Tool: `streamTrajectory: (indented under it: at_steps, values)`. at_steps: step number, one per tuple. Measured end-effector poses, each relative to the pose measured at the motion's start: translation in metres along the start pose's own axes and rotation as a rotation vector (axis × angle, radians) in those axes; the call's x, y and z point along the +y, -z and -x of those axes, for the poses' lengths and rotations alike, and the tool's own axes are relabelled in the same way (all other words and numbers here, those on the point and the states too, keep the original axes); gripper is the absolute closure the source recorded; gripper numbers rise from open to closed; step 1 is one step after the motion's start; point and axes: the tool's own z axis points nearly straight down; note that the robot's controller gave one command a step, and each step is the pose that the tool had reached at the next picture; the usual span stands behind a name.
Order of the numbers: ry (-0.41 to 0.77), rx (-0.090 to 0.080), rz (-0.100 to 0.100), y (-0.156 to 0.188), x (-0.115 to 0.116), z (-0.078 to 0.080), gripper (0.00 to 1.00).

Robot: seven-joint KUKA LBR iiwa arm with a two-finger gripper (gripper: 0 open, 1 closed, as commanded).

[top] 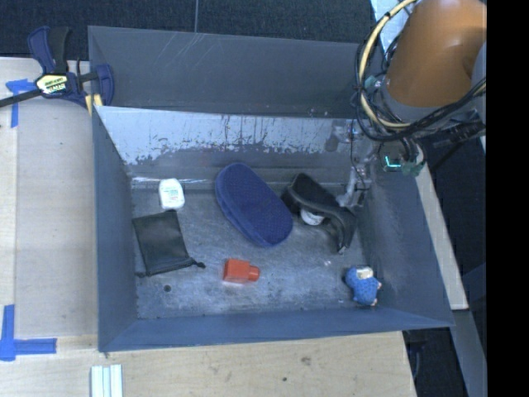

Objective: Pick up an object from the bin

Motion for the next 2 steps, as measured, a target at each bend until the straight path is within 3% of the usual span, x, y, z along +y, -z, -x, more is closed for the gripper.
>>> streamTrajectory:
  at_steps: [1,2]
  values:
    - [0.036,-0.022,-0.002,-0.146,-0.01,0.003,0.0]
    - [-0.251,-0.028,0.006,-0.163,-0.022,0.004,0.0]
